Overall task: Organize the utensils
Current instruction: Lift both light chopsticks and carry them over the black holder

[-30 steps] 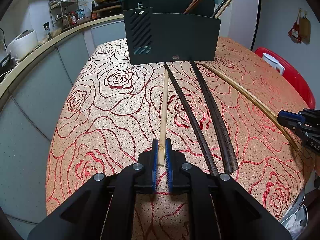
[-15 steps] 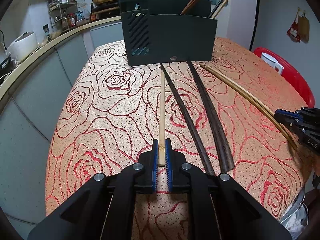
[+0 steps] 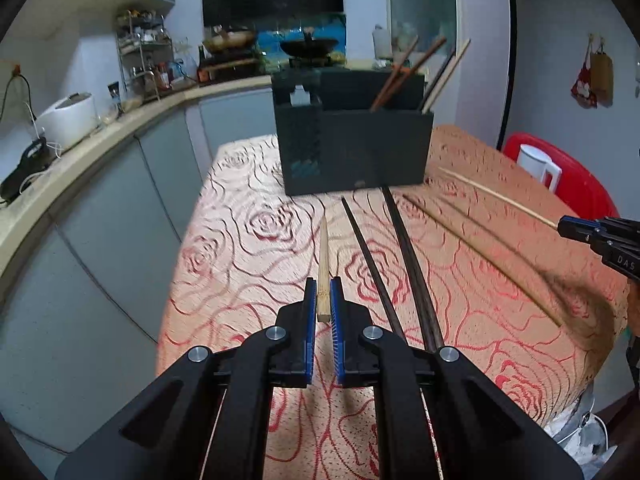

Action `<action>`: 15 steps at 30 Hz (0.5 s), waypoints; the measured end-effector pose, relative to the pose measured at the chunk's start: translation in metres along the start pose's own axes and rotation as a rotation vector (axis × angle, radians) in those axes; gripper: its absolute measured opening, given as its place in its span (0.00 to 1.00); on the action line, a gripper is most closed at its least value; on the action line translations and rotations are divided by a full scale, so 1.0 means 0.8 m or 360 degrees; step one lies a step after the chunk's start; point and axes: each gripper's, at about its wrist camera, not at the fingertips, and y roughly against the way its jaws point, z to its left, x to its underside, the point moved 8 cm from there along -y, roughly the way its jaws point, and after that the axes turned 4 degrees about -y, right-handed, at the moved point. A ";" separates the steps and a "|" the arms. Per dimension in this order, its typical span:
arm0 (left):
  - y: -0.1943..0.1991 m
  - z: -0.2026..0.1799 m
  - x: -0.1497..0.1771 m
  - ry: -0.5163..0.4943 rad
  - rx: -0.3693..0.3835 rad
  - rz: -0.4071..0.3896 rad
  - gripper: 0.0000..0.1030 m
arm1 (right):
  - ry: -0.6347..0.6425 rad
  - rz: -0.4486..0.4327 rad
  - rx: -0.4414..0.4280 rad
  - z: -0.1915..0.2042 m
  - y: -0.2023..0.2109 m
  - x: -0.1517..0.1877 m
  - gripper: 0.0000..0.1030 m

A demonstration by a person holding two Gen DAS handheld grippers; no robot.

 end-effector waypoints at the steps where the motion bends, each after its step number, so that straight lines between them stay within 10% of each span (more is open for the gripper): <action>1: 0.005 0.003 -0.005 -0.0002 -0.0008 -0.0019 0.07 | 0.0000 -0.0003 0.0002 -0.001 0.001 -0.001 0.08; 15: 0.034 0.012 -0.043 -0.0017 -0.0046 -0.0142 0.07 | -0.0052 -0.0092 -0.0020 -0.011 0.026 -0.032 0.08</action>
